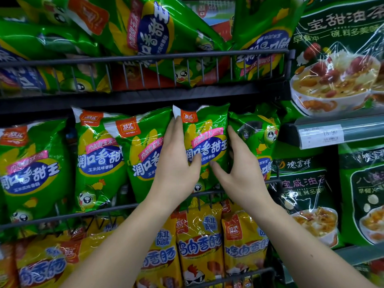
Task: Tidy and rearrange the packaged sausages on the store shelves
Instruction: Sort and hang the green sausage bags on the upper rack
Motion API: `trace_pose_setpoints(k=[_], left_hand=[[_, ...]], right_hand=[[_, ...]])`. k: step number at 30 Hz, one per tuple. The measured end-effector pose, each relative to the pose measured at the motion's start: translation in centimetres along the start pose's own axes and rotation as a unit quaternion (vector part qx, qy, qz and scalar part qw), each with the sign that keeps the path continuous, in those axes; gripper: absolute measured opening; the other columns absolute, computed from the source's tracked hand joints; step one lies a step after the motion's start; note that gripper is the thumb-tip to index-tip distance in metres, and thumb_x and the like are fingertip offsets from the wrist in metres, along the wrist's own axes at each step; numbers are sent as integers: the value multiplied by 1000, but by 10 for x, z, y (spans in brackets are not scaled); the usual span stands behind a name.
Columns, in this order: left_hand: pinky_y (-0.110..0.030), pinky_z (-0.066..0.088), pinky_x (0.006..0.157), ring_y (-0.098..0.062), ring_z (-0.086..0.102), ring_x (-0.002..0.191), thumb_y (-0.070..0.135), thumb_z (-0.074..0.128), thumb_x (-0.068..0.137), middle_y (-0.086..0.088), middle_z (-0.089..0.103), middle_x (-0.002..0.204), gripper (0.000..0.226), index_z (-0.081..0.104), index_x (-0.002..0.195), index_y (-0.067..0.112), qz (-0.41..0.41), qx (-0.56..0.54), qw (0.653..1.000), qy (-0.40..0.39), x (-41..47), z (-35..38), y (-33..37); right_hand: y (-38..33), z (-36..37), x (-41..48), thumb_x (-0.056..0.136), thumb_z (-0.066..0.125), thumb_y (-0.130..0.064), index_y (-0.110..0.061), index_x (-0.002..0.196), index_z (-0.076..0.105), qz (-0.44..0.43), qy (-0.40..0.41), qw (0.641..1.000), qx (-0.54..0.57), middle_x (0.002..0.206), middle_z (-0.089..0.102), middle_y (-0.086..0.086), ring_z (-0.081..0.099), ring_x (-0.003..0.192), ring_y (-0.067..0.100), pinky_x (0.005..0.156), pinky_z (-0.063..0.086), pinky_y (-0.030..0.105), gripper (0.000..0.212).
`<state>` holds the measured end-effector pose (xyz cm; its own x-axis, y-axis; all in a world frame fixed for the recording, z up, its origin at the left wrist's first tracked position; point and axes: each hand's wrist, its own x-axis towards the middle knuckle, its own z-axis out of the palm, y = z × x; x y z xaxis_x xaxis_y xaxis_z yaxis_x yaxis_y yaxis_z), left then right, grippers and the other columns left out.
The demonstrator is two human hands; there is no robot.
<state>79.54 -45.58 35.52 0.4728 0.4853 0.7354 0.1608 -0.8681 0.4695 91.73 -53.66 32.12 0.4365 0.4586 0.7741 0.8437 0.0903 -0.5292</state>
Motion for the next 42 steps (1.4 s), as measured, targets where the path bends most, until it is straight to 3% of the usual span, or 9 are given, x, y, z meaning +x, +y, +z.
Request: trace_pose_setpoints(k=[2, 6, 11, 16, 19, 23, 29, 38, 42], left_hand=[[13, -4, 92, -2, 2, 148, 15, 63, 95, 8, 8, 164, 81, 12, 157, 20, 19, -2, 1000, 8, -4, 2, -1], [9, 3, 100, 0, 9, 146, 9, 66, 91, 5, 14, 162, 73, 28, 153, 18, 69, 0, 997, 39, -12, 4, -2], [-25, 19, 121, -16, 21, 148, 4, 71, 85, -3, 31, 155, 63, 46, 142, 12, 142, 35, 987, 65, -17, 13, -5], [-37, 15, 123, -18, 19, 150, 8, 72, 84, 0, 42, 152, 57, 54, 138, 15, 210, 83, 974, -2, -18, 25, -5], [-50, 12, 123, -20, 16, 151, 15, 70, 86, 0, 42, 152, 50, 57, 134, 19, 231, 127, 964, -37, -18, 33, -3], [-51, 5, 123, -20, 5, 153, 26, 67, 88, 1, 33, 158, 49, 56, 136, 22, 211, 184, 959, -44, -19, 39, -2], [-50, -1, 122, -20, -9, 152, 36, 61, 91, 4, 18, 163, 54, 48, 142, 26, 181, 234, 954, -46, -20, 43, -5], [-48, -1, 122, -19, -9, 152, 41, 57, 92, 5, 16, 164, 53, 48, 142, 27, 150, 256, 954, -39, -20, 40, -9], [-47, -3, 122, -17, -12, 152, 42, 57, 92, 6, 13, 164, 53, 46, 143, 28, 137, 247, 958, -40, -20, 39, -9]], right_hand=[[2, 0, -4, 89, 70, -16, -12, 154, 27, -23, 20, 999, -12, 157, 33, 1, 27, 146, 11, 116, 35, 40, 78], [9, -4, -12, 88, 70, -12, -10, 147, 41, -64, 59, 996, -19, 150, 42, 2, 33, 142, 11, 111, 40, 42, 65], [23, -15, -22, 86, 67, -12, -5, 132, 54, -87, 137, 986, -41, 133, 52, 5, 47, 129, 18, 100, 48, 43, 49], [37, -32, -30, 83, 69, -17, -4, 129, 53, -43, 220, 972, -74, 125, 52, 9, 49, 120, 23, 103, 43, 35, 51], [43, -43, -29, 82, 76, -25, -5, 136, 44, 54, 183, 980, -64, 128, 48, 6, 49, 119, 22, 99, 46, 43, 66], [44, -52, -24, 82, 74, -43, -9, 148, 30, 127, 87, 983, -97, 127, 61, 9, 58, 116, 26, 92, 50, 40, 86], [50, -60, -5, 78, 76, -47, -24, 117, 48, 150, 9, 987, -52, 94, 64, -12, 66, 92, 18, 80, 54, 39, 54], [48, -58, 4, 74, 84, -35, -22, 117, 50, 119, 14, 993, 4, 107, 68, -7, 67, 99, 16, 87, 55, 43, 56], [49, -53, 4, 74, 84, -35, -26, 121, 50, 106, 35, 993, 26, 102, 69, -10, 69, 89, 12, 83, 57, 45, 59]])
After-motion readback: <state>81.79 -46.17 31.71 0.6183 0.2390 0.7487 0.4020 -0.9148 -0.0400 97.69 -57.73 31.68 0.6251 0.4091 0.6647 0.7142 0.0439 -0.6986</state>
